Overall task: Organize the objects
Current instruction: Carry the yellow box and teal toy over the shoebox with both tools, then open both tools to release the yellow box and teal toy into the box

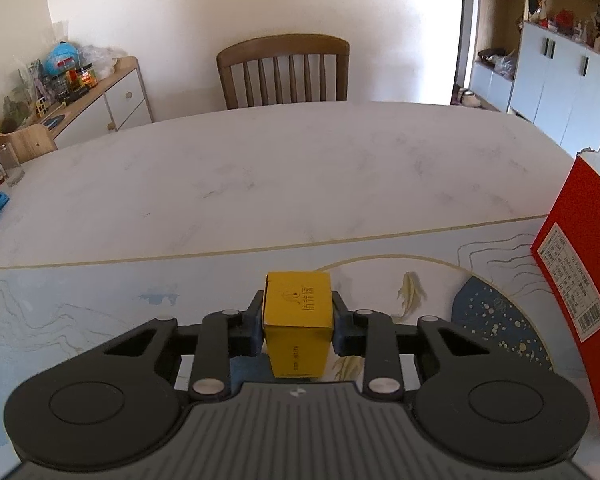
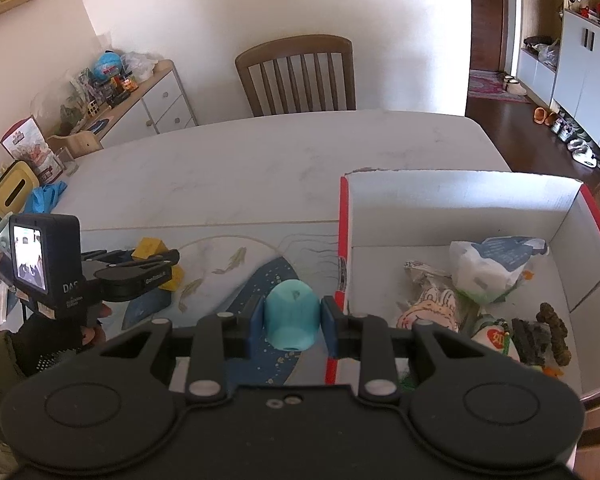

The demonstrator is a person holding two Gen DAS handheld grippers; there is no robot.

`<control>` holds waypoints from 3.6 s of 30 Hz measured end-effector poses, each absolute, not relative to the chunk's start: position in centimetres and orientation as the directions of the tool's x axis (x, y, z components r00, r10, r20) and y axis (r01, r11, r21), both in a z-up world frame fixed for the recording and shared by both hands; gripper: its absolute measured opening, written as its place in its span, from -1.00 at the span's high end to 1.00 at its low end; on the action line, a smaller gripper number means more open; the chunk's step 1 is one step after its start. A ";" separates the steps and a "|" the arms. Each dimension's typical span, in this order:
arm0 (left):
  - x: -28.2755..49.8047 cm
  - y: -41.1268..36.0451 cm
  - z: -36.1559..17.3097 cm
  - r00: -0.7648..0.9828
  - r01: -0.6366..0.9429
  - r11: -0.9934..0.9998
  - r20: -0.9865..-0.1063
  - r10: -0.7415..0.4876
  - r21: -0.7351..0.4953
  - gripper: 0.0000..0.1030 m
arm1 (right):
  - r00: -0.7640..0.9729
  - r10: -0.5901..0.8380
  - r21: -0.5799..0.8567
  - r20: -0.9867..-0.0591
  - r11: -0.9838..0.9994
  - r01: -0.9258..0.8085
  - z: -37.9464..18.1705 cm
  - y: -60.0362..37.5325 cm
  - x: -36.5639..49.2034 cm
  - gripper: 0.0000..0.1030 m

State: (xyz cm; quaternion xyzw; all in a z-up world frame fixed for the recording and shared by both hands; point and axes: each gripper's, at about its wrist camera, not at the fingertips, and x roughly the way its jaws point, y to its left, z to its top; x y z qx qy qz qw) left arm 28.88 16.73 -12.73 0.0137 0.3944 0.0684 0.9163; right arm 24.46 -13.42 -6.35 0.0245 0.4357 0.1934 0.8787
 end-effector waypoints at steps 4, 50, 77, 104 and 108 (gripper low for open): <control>28.6 16.3 -11.7 0.665 -0.101 0.991 -0.736 0.130 0.084 0.42 | 0.553 0.368 0.218 -0.747 0.922 -0.319 -6.1 -13.9 24.5 0.44; 30.5 -10.8 -3.1 0.520 0.349 0.933 -0.811 -0.268 -0.085 0.42 | 0.600 0.280 0.141 -0.749 0.953 -0.268 -9.9 -32.6 26.7 0.44; 34.7 -13.5 -8.4 0.443 0.343 0.936 -0.866 -0.230 -0.073 0.42 | 0.549 0.297 0.112 -0.781 0.932 -0.344 -12.3 -32.6 28.7 0.27; 24.8 -7.9 -1.3 0.634 0.326 0.941 -0.719 -0.285 -0.086 -0.18 | 0.661 0.322 0.156 -0.677 0.942 -0.298 -5.5 -31.0 22.7 -0.02; 22.9 -6.8 -0.2 0.658 0.338 0.936 -0.688 -0.307 -0.094 -0.27 | 0.682 0.315 0.157 -0.660 0.946 -0.284 -4.6 -30.3 21.5 -0.13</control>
